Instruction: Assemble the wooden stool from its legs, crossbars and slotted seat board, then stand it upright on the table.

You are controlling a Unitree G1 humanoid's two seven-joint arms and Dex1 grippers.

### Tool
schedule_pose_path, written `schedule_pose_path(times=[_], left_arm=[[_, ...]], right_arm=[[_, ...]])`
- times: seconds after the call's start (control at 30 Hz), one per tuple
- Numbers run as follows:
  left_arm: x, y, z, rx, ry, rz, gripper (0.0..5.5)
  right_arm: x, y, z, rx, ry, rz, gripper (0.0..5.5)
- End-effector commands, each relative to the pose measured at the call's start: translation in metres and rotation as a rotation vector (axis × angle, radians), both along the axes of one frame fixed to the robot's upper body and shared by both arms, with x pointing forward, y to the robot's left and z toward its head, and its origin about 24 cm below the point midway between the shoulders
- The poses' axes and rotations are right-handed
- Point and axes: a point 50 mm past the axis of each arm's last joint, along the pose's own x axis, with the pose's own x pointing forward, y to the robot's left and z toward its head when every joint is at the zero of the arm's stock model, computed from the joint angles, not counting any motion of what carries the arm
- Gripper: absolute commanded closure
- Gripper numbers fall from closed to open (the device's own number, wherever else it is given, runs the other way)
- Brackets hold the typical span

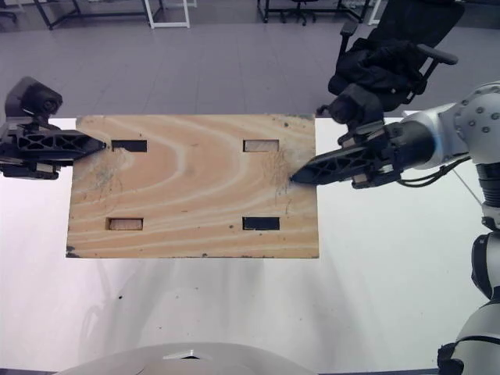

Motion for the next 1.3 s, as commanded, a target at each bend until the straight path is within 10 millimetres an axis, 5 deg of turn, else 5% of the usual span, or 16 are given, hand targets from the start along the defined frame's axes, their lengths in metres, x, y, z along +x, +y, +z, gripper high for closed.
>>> schedule_pose_path(times=[0.03, 0.4, 0.47, 0.53, 0.77, 0.93, 1.03, 1.17, 1.3], left_arm=[[0.014, 0.001, -0.023, -0.100, 0.145, 0.011, 4.16], [0.036, 0.009, -0.092, -0.038, 0.264, 0.164, 4.15], [0.041, 0.018, -0.099, 0.019, 0.243, 0.230, 4.15], [0.045, 0.029, -0.102, 0.064, 0.213, 0.288, 3.46], [0.053, 0.058, -0.083, 0.055, 0.114, 0.399, 2.13], [0.039, 0.110, -0.043, -0.001, -0.094, 0.602, 1.27], [0.031, 0.142, -0.035, 0.082, -0.320, 0.805, 0.93], [0.036, 0.157, -0.110, 0.534, -0.652, 1.327, 0.93], [0.009, 0.143, -0.179, 0.772, -0.700, 1.554, 0.93]], right_arm=[[0.009, 0.008, 0.014, 0.377, 0.224, 0.124, 4.14], [0.038, 0.007, -0.078, 0.271, 0.451, -0.161, 4.01], [0.042, 0.004, -0.088, 0.229, 0.452, -0.232, 3.30], [0.044, -0.001, -0.093, 0.202, 0.446, -0.285, 2.92], [0.046, -0.035, -0.108, 0.061, 0.302, -0.489, 1.60], [0.065, -0.082, -0.082, 0.174, 0.022, -0.807, 0.68], [0.072, -0.103, -0.096, 0.065, -0.254, -1.041, 0.31], [0.078, -0.108, -0.161, -0.329, -0.645, -1.478, 0.31], [0.077, -0.089, -0.184, -0.564, -0.939, -1.474, 0.31]])
